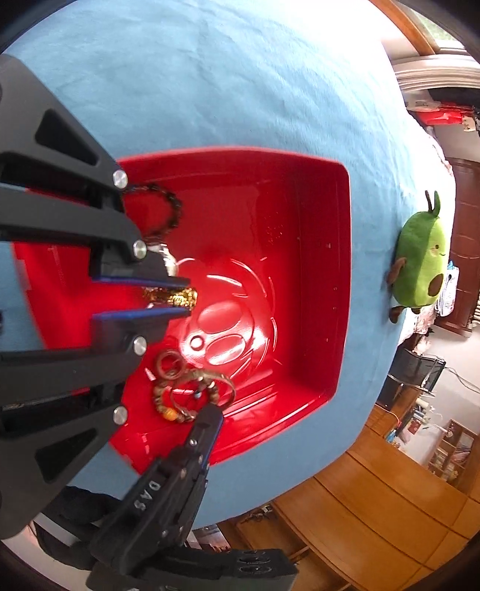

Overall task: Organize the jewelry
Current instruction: 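Carry the gold pendant and silver ring into the red tin and open both tools, then withdraw both tools from the tin back toward the remaining necklaces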

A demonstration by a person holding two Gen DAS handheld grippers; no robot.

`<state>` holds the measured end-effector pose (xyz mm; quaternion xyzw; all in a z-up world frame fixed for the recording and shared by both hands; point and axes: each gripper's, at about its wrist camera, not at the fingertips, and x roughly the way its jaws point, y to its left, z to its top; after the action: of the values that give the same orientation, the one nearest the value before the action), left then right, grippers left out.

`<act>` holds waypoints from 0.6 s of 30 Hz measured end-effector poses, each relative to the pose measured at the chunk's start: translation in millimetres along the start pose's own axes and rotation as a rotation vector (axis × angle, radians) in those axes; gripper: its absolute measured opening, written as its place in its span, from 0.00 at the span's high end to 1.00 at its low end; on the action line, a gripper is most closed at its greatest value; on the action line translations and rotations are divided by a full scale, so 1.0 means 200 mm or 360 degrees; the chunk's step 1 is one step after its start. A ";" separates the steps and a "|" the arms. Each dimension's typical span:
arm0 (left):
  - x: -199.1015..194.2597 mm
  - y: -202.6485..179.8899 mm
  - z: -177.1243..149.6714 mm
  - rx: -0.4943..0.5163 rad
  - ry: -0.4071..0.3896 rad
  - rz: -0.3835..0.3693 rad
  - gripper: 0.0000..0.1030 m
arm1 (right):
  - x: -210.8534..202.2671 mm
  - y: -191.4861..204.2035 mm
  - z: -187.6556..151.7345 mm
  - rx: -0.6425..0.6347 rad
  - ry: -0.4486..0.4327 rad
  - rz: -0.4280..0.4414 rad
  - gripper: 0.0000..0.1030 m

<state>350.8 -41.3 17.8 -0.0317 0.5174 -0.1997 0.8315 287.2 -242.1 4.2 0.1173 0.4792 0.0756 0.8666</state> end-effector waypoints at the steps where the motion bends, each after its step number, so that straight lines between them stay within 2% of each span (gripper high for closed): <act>1: 0.03 0.00 0.02 -0.0001 0.0002 0.0006 0.92 | 0.03 0.00 0.01 -0.0002 0.0010 -0.0015 0.97; 7: 0.15 0.01 0.08 -0.0009 0.0036 0.0066 0.92 | 0.13 -0.01 0.04 -0.0006 0.0054 -0.0060 0.97; 10: 0.19 0.03 0.08 -0.0031 0.0051 0.0114 0.87 | 0.15 0.01 0.04 -0.0039 0.0065 -0.0092 0.95; 11: 0.19 0.03 0.08 -0.0026 0.0051 0.0125 0.82 | 0.15 0.00 0.04 -0.0029 0.0061 -0.0091 0.92; 13: 0.18 0.03 0.08 -0.0019 0.0044 0.0123 0.79 | 0.15 0.00 0.04 -0.0036 0.0055 -0.0098 0.90; 16: 0.14 0.00 0.06 0.0016 0.0010 0.0103 0.64 | 0.12 -0.01 0.03 -0.0021 0.0045 -0.0080 0.90; 18: 0.11 -0.02 0.05 0.0049 -0.0028 0.0132 0.53 | 0.10 -0.02 0.03 -0.0006 0.0031 -0.0065 0.90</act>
<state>366.4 -54.5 5.3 0.0009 0.5077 -0.1726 0.8440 302.6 -241.8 -9.6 0.1051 0.4898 0.0598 0.8634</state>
